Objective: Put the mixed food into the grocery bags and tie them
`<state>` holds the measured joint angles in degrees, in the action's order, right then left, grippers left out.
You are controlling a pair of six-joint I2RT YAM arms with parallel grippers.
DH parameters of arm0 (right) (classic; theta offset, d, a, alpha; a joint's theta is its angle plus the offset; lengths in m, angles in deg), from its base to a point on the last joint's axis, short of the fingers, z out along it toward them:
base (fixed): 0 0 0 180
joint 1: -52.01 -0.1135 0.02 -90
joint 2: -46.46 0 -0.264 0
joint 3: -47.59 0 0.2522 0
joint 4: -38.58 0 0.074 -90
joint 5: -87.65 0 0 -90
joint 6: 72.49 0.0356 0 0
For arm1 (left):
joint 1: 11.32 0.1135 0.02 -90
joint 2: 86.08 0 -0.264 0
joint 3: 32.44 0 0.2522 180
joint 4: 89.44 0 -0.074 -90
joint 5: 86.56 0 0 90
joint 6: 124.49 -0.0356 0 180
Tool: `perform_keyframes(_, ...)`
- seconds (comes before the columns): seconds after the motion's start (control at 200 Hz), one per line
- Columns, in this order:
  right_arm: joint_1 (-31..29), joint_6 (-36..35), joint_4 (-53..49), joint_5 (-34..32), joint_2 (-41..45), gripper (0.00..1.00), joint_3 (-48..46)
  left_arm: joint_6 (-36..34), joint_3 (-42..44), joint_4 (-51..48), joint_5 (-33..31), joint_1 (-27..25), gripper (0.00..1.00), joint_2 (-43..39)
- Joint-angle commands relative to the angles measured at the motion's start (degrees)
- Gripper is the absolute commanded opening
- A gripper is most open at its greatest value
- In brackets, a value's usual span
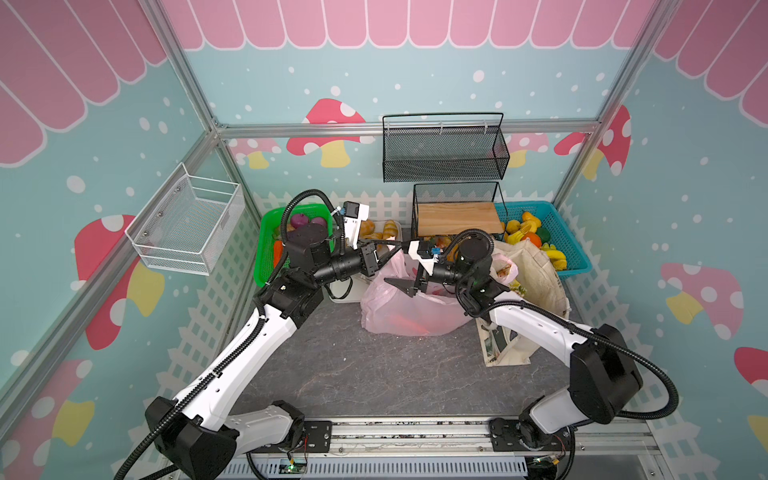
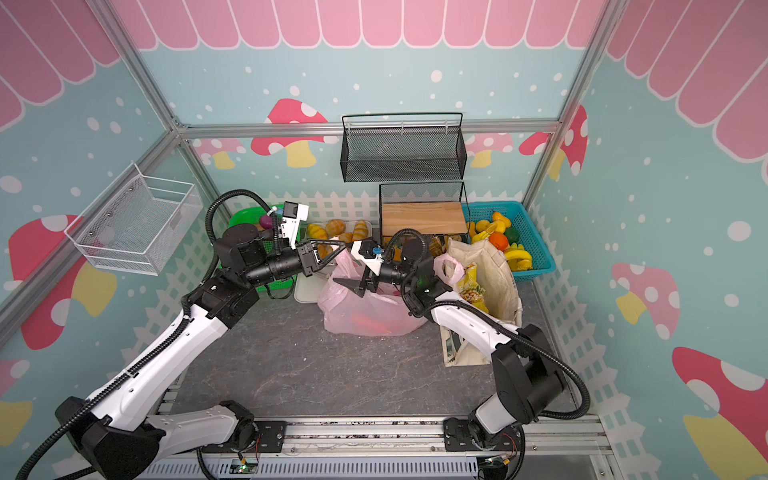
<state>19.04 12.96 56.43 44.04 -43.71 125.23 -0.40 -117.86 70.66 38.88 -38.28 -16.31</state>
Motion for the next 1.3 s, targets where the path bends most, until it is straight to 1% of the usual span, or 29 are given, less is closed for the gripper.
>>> perform_keyframes(0.0, 0.9, -0.3, -2.3, 11.2, -3.9, 0.94, 3.6, -0.1, 0.7, 1.9, 1.4, 0.4, 0.00, -1.2)
perform_keyframes(0.09, 0.9, 0.4, -3.0, 14.7, -6.6, 0.91, 5.9, 0.0, 0.9, 2.3, 1.6, 0.4, 0.00, -1.4)
perform_keyframes(0.14, 0.9, 0.8, -3.5, 15.1, -7.7, 0.86, 6.9, -0.1, 0.8, 2.3, 1.7, 0.4, 0.00, -1.4)
perform_keyframes(0.155, 0.9, 1.0, -3.6, 16.7, -8.1, 0.84, 7.1, -0.1, 0.8, 2.3, 1.7, 0.4, 0.00, -1.3)
perform_keyframes(0.19, 0.9, 1.2, -3.6, 17.5, -8.6, 0.81, 7.2, -0.1, 0.8, 2.4, 1.8, 0.4, 0.00, -1.4)
perform_keyframes(0.31, 0.9, 1.7, -3.6, 18.0, -9.8, 0.60, 6.4, 0.0, 1.0, 2.7, 1.8, 0.6, 0.00, -1.6)
perform_keyframes(0.395, 0.9, 2.2, -3.2, 17.2, -10.0, 0.43, 4.7, 0.1, 1.1, 2.9, 1.7, 0.8, 0.00, -1.8)
perform_keyframes(0.435, 0.9, 2.4, -2.5, 16.6, -9.7, 0.37, 3.5, 0.1, 1.3, 3.0, 1.6, 0.9, 0.00, -1.9)
perform_keyframes(0.495, 1.0, 3.2, -0.7, 15.7, -8.9, 0.32, 1.3, 0.4, 1.4, 3.1, 1.4, 1.2, 0.00, -2.1)
perform_keyframes(0.51, 1.0, 3.5, 0.0, 14.3, -8.7, 0.30, 0.7, 0.5, 1.4, 3.2, 1.3, 1.2, 0.00, -2.1)
perform_keyframes(0.67, 1.3, 7.3, 7.3, 10.5, -6.6, 0.12, -4.3, 1.1, 1.9, 3.7, 0.9, 1.5, 0.00, -2.2)
perform_keyframes(0.755, 1.2, 8.5, 8.6, 8.5, -6.1, 0.07, -5.5, 1.4, 2.0, 4.0, 0.8, 1.5, 0.00, -1.9)
perform_keyframes(0.836, 1.3, 9.3, 9.1, 6.0, -5.3, 0.07, -6.2, 1.9, 2.2, 4.3, 0.8, 1.5, 0.00, -1.8)
perform_keyframes(0.886, 1.3, 9.5, 9.2, 4.1, -4.5, 0.10, -6.6, 2.1, 2.3, 4.5, 0.9, 1.5, 0.00, -1.7)
perform_keyframes(0.911, 1.2, 9.7, 9.6, 3.0, -3.9, 0.14, -7.0, 2.1, 2.4, 4.6, 0.9, 1.5, 0.00, -1.6)
perform_keyframes(1.031, 0.9, 11.4, 13.9, -4.0, -0.4, 0.45, -10.2, 2.5, 2.6, 5.0, 1.0, 1.5, 0.00, -1.5)
perform_keyframes(1.091, 0.6, 11.9, 15.8, -6.4, 1.0, 0.57, -11.6, 2.8, 2.8, 5.4, 1.0, 1.5, 0.00, -1.4)
perform_keyframes(1.141, -0.1, 12.0, 17.3, -8.3, 2.1, 0.63, -12.8, 3.2, 3.1, 6.0, 1.2, 1.5, 0.00, -1.2)
perform_keyframes(1.196, -1.2, 11.5, 18.1, -10.6, 3.0, 0.67, -13.4, 3.8, 3.2, 6.5, 1.4, 1.4, 0.00, -1.0)
perform_keyframes(1.296, -3.8, 9.8, 18.1, -16.8, 4.2, 0.75, -13.2, 4.7, 3.4, 7.2, 2.2, 1.5, 0.00, -0.4)
